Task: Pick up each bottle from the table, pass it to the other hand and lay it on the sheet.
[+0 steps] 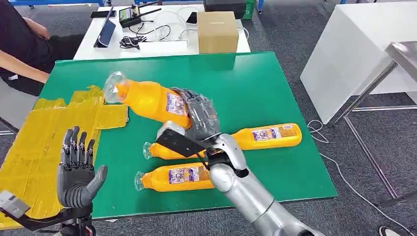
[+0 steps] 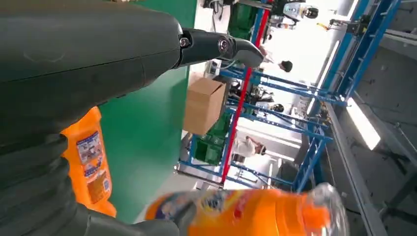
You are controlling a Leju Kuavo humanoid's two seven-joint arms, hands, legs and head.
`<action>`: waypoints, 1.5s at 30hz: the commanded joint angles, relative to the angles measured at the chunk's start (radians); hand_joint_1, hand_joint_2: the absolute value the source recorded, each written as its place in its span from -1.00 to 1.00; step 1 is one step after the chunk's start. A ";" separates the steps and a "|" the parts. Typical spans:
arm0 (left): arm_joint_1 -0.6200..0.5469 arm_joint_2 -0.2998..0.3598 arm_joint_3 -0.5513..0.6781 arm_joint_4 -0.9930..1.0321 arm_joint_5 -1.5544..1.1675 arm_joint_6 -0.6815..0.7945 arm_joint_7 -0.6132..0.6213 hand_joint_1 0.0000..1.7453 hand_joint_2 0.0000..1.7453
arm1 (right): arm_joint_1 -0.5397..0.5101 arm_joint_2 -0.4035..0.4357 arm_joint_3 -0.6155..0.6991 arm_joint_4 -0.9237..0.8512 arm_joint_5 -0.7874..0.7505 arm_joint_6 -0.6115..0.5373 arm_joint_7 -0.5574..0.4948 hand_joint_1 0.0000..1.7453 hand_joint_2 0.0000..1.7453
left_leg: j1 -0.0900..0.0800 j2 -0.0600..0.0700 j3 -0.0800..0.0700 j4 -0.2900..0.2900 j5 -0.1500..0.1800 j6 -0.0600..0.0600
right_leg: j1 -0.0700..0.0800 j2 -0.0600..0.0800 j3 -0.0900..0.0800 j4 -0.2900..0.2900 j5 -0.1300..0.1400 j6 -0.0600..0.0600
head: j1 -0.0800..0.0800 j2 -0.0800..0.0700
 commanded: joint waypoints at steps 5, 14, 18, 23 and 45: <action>-0.031 0.048 -0.025 0.047 0.032 0.025 0.024 -1.00 1.00 | -0.105 0.085 0.166 0.272 0.075 -0.083 -0.002 1.00 1.00 | 0.000 0.002 -0.001 0.000 0.000 -0.001 | 0.000 0.002 -0.002 0.000 0.000 0.000 | 0.000 0.000; -0.028 0.049 -0.027 0.043 0.044 0.036 0.031 -1.00 1.00 | -0.116 0.093 0.176 0.280 0.076 -0.078 -0.002 1.00 1.00 | 0.000 0.000 -0.001 0.000 0.000 -0.001 | 0.000 0.001 -0.001 -0.001 0.000 0.000 | 0.000 0.000; -0.014 0.045 -0.019 0.035 0.080 0.053 0.057 -1.00 1.00 | -0.117 0.116 0.203 0.285 0.096 -0.093 0.003 1.00 1.00 | 0.000 0.002 -0.001 0.000 -0.001 -0.001 | 0.000 0.002 -0.002 0.000 0.000 0.000 | 0.000 0.000; 0.006 0.046 -0.002 0.013 0.160 0.047 0.089 -1.00 1.00 | -0.123 0.144 0.242 0.312 0.108 -0.111 0.018 1.00 1.00 | 0.001 0.003 0.000 0.000 -0.001 -0.002 | 0.000 0.003 -0.001 0.000 0.000 0.000 | 0.000 0.000; -0.016 0.084 -0.084 -0.007 0.191 0.099 0.132 -1.00 1.00 | -0.146 0.210 0.443 0.493 0.033 -0.134 0.085 1.00 1.00 | 0.000 0.001 -0.002 0.000 -0.001 -0.001 | 0.000 0.001 -0.003 0.000 0.000 0.000 | 0.000 0.000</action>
